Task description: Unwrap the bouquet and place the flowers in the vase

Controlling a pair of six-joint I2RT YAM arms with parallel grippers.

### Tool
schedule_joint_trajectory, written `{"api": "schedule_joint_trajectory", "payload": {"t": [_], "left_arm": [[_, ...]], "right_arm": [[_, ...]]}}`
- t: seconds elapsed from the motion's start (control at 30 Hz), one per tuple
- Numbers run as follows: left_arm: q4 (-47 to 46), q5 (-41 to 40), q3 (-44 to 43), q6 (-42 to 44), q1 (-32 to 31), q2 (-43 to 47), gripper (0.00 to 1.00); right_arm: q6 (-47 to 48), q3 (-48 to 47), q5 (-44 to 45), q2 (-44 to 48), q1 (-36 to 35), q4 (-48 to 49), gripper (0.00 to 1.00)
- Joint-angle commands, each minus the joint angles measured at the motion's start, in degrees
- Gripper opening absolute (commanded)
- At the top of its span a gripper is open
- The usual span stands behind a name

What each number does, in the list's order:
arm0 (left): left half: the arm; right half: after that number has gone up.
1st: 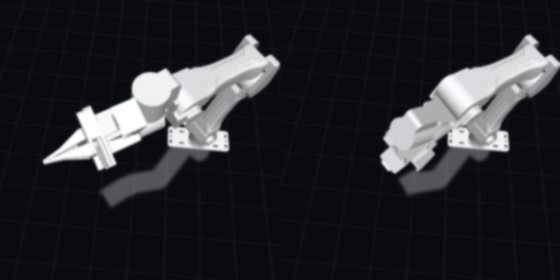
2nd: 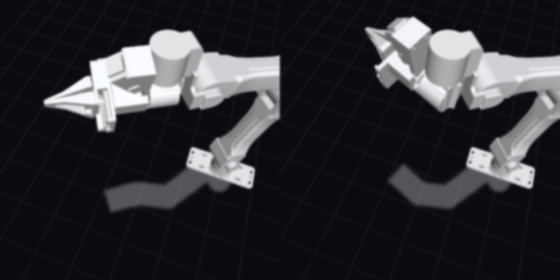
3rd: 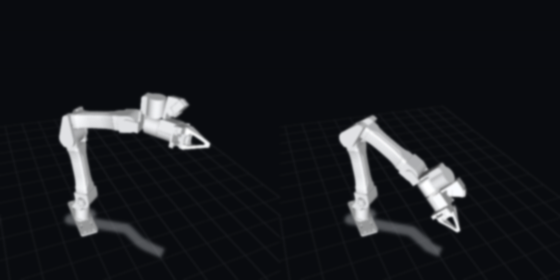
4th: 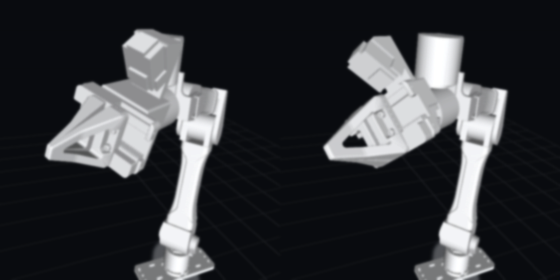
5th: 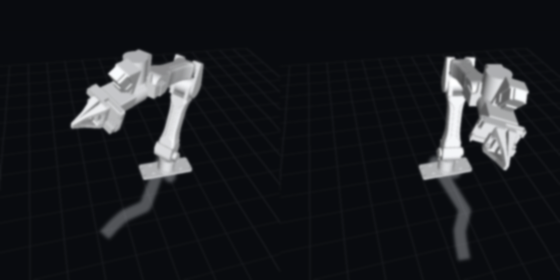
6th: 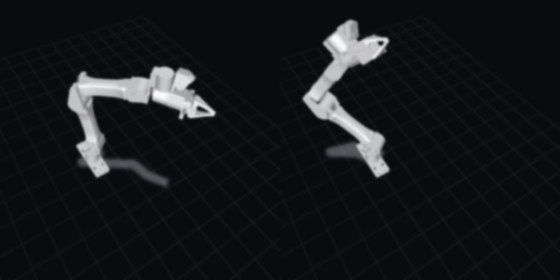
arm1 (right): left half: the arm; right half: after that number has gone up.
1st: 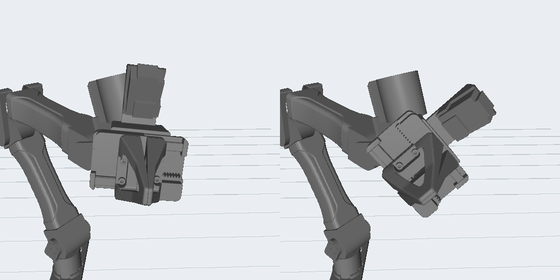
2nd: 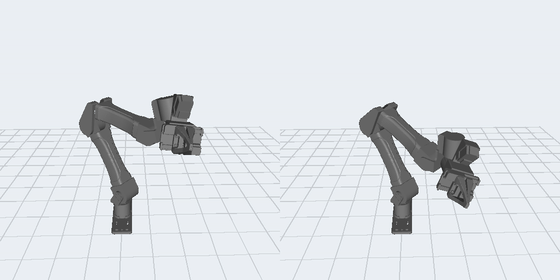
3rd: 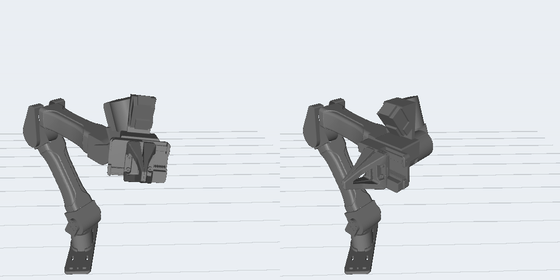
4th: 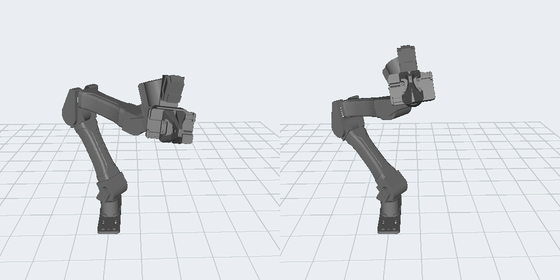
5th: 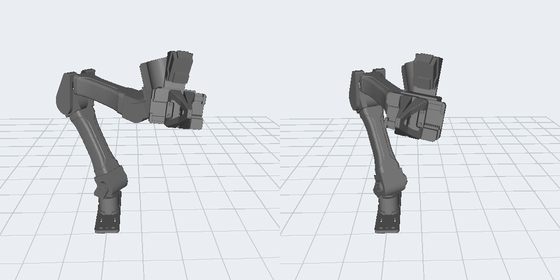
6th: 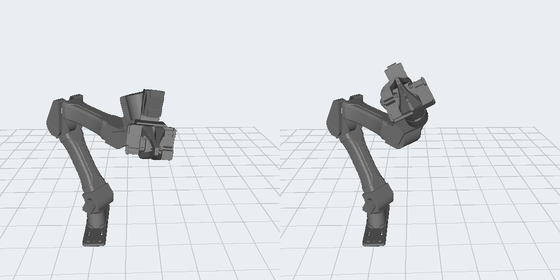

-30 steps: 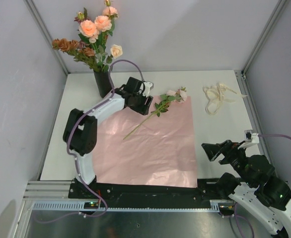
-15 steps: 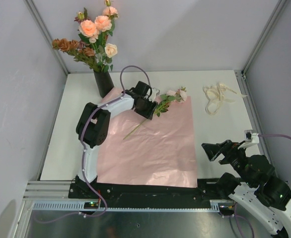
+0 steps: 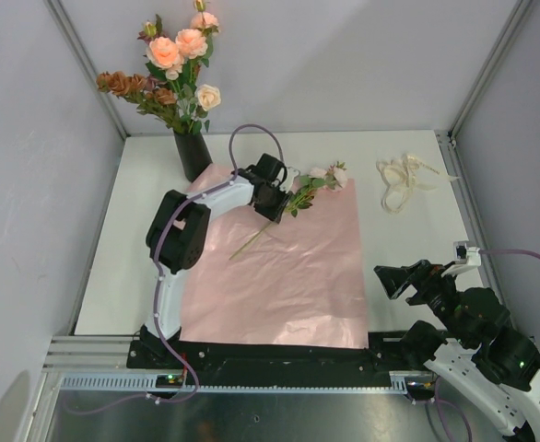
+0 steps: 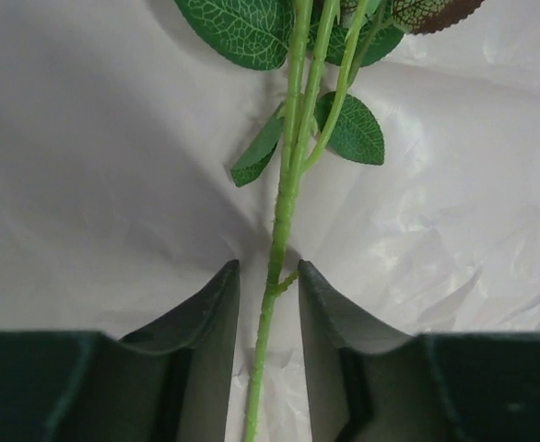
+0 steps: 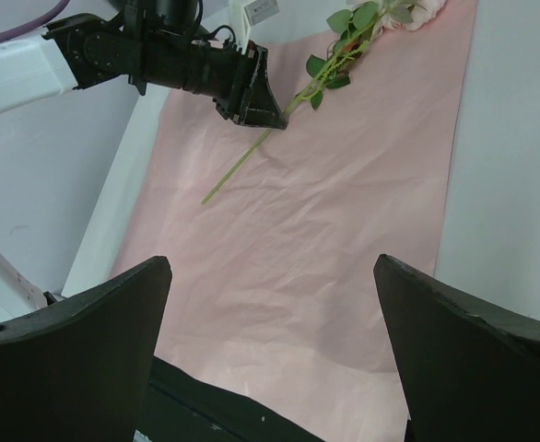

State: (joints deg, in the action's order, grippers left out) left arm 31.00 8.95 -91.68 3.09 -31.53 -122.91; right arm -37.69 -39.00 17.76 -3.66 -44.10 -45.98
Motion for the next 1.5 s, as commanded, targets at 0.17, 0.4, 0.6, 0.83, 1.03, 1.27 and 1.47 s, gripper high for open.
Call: {"api": "schedule_joint_trajectory", "payload": {"t": [0.17,0.4,0.6,0.83,1.03,1.27,1.47], "left_arm": [[0.76,-1.56,-0.7,1.58,-1.67,2.64,0.15],[0.57,1.32,-0.97,-0.14,-1.69,6.33,0.0],[-0.05,3.79,-0.95,-1.64,-1.69,12.8,0.0],[-3.91,5.22,-0.52,-4.58,-1.65,22.63,0.0],[-8.6,6.15,-0.17,-5.5,-1.69,30.82,0.0],[-11.16,6.35,3.56,-7.77,-1.54,37.91,0.0],[-17.26,5.41,16.56,-12.99,-1.64,42.61,0.0]], "right_arm": [[0.08,0.01,1.16,-0.21,-0.11,1.43,0.99],[-0.01,0.03,1.15,-0.13,-0.13,1.26,0.99],[-0.01,0.08,1.14,0.03,-0.09,1.39,0.99],[0.18,0.26,0.89,-0.24,-0.11,1.62,0.99],[0.33,0.25,0.87,-0.5,-0.09,1.68,0.99],[0.21,0.36,0.99,-1.33,0.3,1.97,0.99],[-4.84,4.31,-1.61,-4.08,0.38,9.16,0.98]]}}
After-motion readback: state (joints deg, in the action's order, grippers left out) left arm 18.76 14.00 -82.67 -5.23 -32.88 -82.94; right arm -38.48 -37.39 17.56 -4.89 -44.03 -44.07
